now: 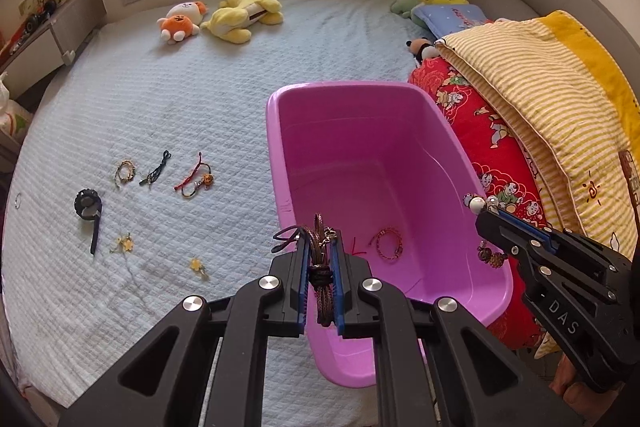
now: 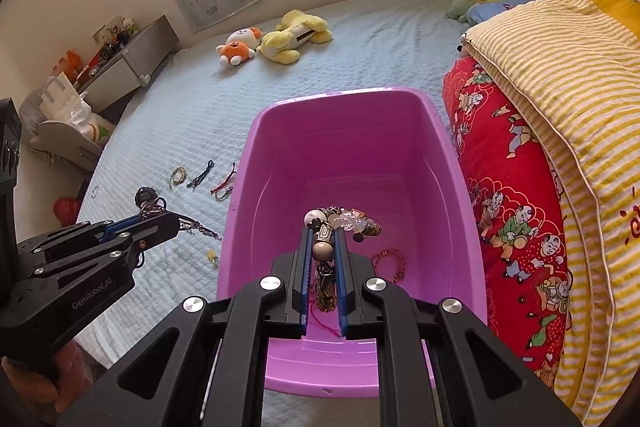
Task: Organize jewelry
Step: 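Carry the beaded bracelet and leather cord over the pink tub with both tools, then open both grippers to drop beaded bracelet and leather cord into the tub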
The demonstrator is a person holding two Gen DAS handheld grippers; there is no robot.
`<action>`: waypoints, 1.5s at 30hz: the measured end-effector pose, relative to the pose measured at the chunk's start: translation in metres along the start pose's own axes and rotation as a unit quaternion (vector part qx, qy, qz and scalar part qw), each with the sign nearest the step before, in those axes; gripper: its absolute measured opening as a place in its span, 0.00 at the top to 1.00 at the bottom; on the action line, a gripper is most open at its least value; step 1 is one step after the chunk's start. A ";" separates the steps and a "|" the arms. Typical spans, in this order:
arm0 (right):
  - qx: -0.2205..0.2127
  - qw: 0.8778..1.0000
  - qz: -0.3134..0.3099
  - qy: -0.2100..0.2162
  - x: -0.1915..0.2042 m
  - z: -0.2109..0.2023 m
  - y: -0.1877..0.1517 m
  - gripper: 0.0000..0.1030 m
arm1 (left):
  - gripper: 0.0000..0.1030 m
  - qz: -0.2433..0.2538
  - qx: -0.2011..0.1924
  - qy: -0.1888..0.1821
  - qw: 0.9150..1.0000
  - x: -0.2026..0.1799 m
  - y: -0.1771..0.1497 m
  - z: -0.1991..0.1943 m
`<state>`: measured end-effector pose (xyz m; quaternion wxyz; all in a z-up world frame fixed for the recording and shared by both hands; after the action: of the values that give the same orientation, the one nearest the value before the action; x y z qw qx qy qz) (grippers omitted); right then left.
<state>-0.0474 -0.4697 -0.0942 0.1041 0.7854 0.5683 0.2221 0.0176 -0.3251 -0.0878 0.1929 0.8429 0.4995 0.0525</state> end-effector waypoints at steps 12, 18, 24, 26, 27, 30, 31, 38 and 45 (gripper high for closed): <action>0.049 0.998 0.036 0.013 -0.037 0.041 0.002 0.90 | 0.90 0.018 0.044 -0.010 0.999 -0.035 0.013 0.050; 0.083 0.995 0.053 0.013 -0.047 0.066 -0.004 0.90 | 0.90 0.030 0.067 -0.003 0.997 -0.039 0.012 0.074; 0.104 0.993 0.056 0.011 -0.047 0.078 -0.008 0.90 | 0.89 0.030 0.083 -0.004 0.996 -0.040 0.012 0.084; 0.113 0.992 0.058 0.009 -0.047 0.080 -0.009 0.85 | 0.78 0.030 0.086 0.002 0.996 -0.041 0.013 0.085; 0.115 0.992 0.060 0.005 -0.048 0.080 -0.008 0.71 | 0.70 0.030 0.084 0.004 0.996 -0.040 0.013 0.083; 0.110 0.992 0.064 -0.002 -0.052 0.077 -0.007 0.60 | 0.34 0.021 0.060 0.014 0.998 -0.034 0.015 0.075; 0.110 0.992 0.065 -0.004 -0.054 0.076 -0.007 0.60 | 0.29 0.017 0.056 0.011 0.998 -0.033 0.016 0.073; 0.113 0.990 0.080 -0.007 -0.062 0.066 -0.012 0.53 | 0.28 -0.003 0.059 0.023 0.998 -0.018 0.015 0.067; 0.120 0.990 0.081 0.000 -0.056 0.056 -0.017 0.51 | 0.28 -0.009 0.054 0.035 0.998 -0.012 0.014 0.054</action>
<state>-0.0498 -0.5116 -0.1639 -0.0092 0.8353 0.5258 0.1605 0.0381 -0.3557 -0.1311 0.1304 0.8450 0.5159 0.0529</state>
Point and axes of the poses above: each gripper's, at about its wrist camera, not at the fingertips, and z roughly the way its jaws point, x to its left, y to its top, the point moved 4 cm from there along z, roughly the way its jaws point, and after that the axes turned 6 degrees about x, right-handed, at the moved point
